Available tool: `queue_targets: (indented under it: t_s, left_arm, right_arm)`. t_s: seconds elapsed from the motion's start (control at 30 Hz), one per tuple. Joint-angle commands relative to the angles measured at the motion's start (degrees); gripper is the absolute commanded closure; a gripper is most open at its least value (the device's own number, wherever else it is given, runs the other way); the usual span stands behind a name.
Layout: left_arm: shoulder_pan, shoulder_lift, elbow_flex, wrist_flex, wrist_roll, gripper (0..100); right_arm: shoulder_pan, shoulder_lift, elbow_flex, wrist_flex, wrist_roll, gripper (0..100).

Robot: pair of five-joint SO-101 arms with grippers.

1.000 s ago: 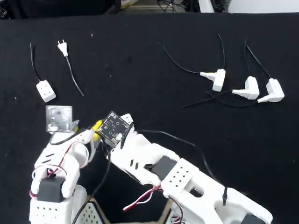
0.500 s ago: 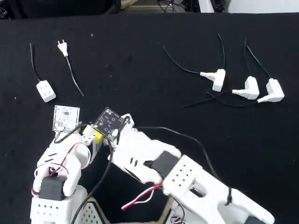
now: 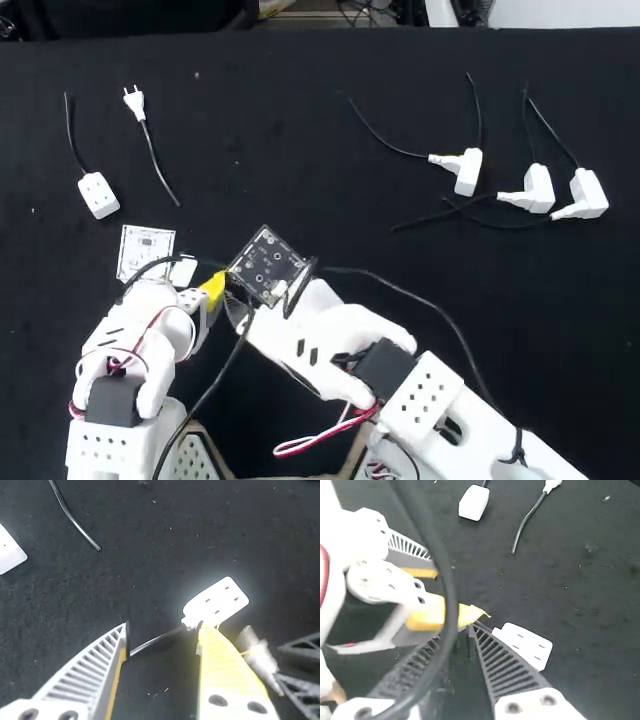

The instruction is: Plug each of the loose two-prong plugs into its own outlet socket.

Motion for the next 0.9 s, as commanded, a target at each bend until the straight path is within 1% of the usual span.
queue_targets:
  t_s: [0.0,0.1,0.13,0.23,0.27,0.37,0.53,0.63,0.77,0.87]
  left_arm:
    - [0.31,-0.35,-0.66,-0.09,-0.44,77]
    - [-3.03,-0.35,-1.01,-0.18,-0.44,77]
    - [-4.53,-0.35,-1.01,-0.88,-0.18,77]
    - [-7.87,0.09,-0.66,-3.52,0.09,77]
    - [-8.57,0.09,-0.48,-4.04,0.44,77]
    - [-9.45,0.09,-0.48,-4.4,2.46,77]
    - [-9.36,0.09,-0.4,-4.04,2.37,77]
    - [-9.19,0.09,-0.4,-4.04,2.37,77]
    - [-9.1,0.09,-0.48,-4.04,2.37,77]
    - [-9.1,0.09,-0.57,-3.96,2.37,77]
  right_arm:
    - [1.67,-1.54,0.13,0.97,2.99,98.8]
    - [4.48,-1.54,0.48,6.24,4.13,98.5]
    - [5.45,-1.45,0.57,7.82,4.13,96.9]
    - [7.03,0.84,1.63,10.55,4.31,88.1]
    - [7.3,2.68,2.07,10.37,4.31,86.9]
    - [7.3,10.42,2.68,7.38,4.4,87.6]
    - [7.38,25.63,1.63,0.88,4.4,87.4]
    - [7.74,33.1,-1.54,0.0,4.22,87.4]
    - [11.16,40.22,-7.78,2.29,4.4,87.4]
    - [16.7,43.3,-10.42,2.37,4.48,88.0]
